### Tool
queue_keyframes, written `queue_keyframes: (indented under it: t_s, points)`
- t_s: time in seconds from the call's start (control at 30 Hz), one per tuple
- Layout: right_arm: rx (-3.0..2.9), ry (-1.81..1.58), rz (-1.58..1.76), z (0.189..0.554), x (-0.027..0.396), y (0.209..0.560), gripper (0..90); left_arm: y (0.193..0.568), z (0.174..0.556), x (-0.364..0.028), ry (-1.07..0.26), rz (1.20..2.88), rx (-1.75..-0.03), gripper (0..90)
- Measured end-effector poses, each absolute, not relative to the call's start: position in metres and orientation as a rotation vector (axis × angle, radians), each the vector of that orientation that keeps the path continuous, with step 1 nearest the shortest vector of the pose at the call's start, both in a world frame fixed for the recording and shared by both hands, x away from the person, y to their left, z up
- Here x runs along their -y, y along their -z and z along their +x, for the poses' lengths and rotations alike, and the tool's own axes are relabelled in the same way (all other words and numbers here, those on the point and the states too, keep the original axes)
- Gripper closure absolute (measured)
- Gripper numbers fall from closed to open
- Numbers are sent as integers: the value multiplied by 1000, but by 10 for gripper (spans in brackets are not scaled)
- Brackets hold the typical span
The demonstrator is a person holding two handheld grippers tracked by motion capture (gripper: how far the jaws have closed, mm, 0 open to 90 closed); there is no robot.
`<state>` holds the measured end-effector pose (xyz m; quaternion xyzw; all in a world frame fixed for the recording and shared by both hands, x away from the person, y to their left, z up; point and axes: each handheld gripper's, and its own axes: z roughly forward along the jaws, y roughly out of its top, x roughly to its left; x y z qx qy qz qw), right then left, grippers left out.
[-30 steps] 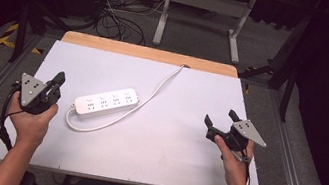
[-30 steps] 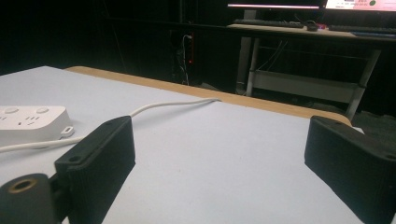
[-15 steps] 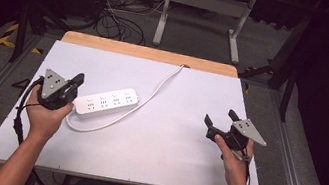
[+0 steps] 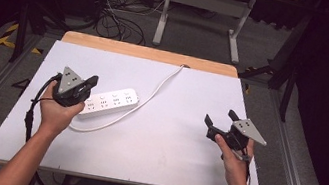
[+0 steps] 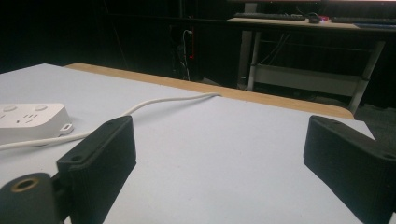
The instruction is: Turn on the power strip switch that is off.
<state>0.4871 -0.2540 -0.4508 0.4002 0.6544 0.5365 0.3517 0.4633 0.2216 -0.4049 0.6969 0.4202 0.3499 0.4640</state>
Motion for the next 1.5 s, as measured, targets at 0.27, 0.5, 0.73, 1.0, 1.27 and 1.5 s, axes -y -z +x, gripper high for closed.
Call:
queue_keyframes:
  t_s: [0.27, 0.5, 0.73, 1.0, 1.27, 1.5]
  points:
    - [-1690, -1393, 1043, 487, 254, 451, 97, 407, 472, -217, -842, 1748, -1032, 900]
    - [-1695, -1392, 1051, 487, 253, 451, 98, 410, 482, -211, -817, 1785, -1032, 900]
    - [-1695, -1397, 1052, 487, 253, 451, 102, 413, 496, -205, -802, 1825, -1045, 900]
    - [-1692, -1398, 1054, 487, 254, 451, 102, 417, 505, -200, -783, 1884, -1051, 900]
    - [-1697, -1399, 1063, 487, 254, 451, 103, 424, 516, -195, -748, 1955, -1063, 900]
    - [-1707, -1397, 1067, 488, 253, 451, 110, 433, 529, -189, -712, 2029, -1078, 900]
